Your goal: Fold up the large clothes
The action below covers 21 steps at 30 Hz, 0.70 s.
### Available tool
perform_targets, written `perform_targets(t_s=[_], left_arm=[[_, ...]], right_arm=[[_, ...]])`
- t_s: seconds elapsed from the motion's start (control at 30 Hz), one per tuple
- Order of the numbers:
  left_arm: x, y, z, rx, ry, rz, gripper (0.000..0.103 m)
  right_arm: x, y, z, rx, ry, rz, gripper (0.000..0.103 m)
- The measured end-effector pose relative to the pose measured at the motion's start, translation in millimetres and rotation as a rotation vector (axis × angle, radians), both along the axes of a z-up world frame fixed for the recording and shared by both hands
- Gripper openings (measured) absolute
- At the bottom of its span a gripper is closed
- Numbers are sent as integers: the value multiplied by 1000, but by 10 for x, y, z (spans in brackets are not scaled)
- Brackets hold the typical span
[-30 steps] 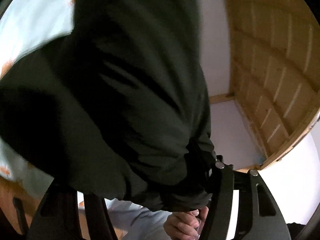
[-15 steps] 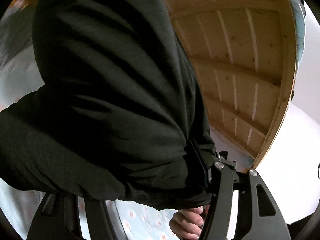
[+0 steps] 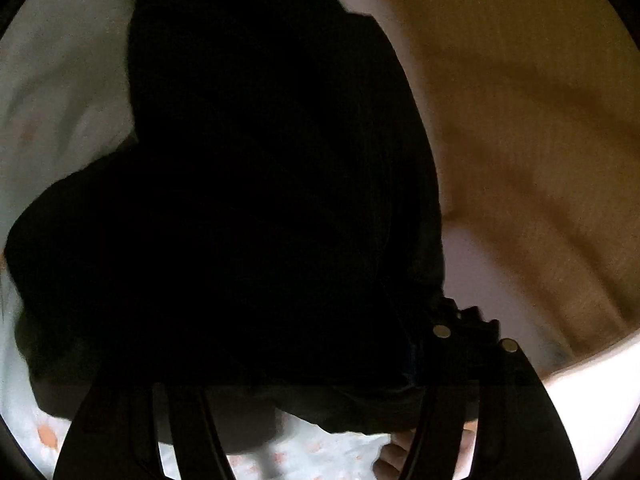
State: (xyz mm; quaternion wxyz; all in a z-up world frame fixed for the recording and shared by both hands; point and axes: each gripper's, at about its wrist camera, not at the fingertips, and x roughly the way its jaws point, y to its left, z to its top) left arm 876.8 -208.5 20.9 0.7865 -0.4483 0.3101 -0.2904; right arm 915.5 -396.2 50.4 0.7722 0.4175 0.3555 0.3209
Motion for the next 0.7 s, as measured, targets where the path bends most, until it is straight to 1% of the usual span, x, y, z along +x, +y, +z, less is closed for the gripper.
perform_targets(t_s=[0.03,0.07,0.1,0.13,0.17,0.2,0.23,0.27,0.3,0.33,0.37,0.4,0.43,0.47,0.5,0.53,0.57,0.6,0.63,0.67,0.7], left_arm=[[84,-28,-205,-37,60,-3,63],[138,-58,-381,-83,92,-10,67],[135,-101,-384,-88,76,-15,71],[84,-134,-324,-58,38,-9,73],[44,-156,-262,-28,21,-4,74],[45,-154,-236,-29,25,-6,76],[52,-148,-231,-47,41,-17,76],[90,-116,-206,-48,50,-28,76],[89,-128,-173,-37,52,-36,77],[89,-140,-136,-24,55,-42,77],[102,-76,-126,-19,56,-44,77],[107,-88,-96,-15,62,-45,77],[145,-97,-55,-15,68,-45,77],[175,-65,-37,-11,78,-45,79],[147,-84,9,12,92,-42,82],[102,-24,-5,35,104,-39,83],[3,24,41,76,128,-33,86],[-158,24,32,102,140,-30,89],[-432,109,135,117,135,-23,89],[-635,172,235,131,106,-25,93],[-861,240,422,174,47,-21,95]], right_arm=[[75,-79,-238,12,53,-11,72],[121,-155,-444,44,74,-16,74],[105,-168,-475,53,57,-10,82],[96,-159,-466,53,37,4,88],[94,-134,-432,39,28,23,89],[94,-117,-379,8,28,29,94],[74,-106,-306,-38,28,25,94],[21,-136,-212,-103,22,14,94],[-85,-157,-60,-210,15,-2,94],[-243,-194,112,-313,-12,-35,94],[-502,-217,347,-454,-95,-107,94],[-760,-194,579,-585,-209,-179,100],[-1021,-144,824,-700,-335,-262,100],[-1181,-52,1053,-760,-438,-321,100],[-1169,49,1225,-794,-480,-332,100],[-1051,162,1356,-823,-484,-323,100],[-798,330,1441,-861,-447,-311,100],[-491,472,1424,-896,-374,-289,100],[-169,567,1343,-933,-286,-255,100],[140,701,1141,-991,-179,-213,100],[198,879,1126,-1012,-180,-222,101]])
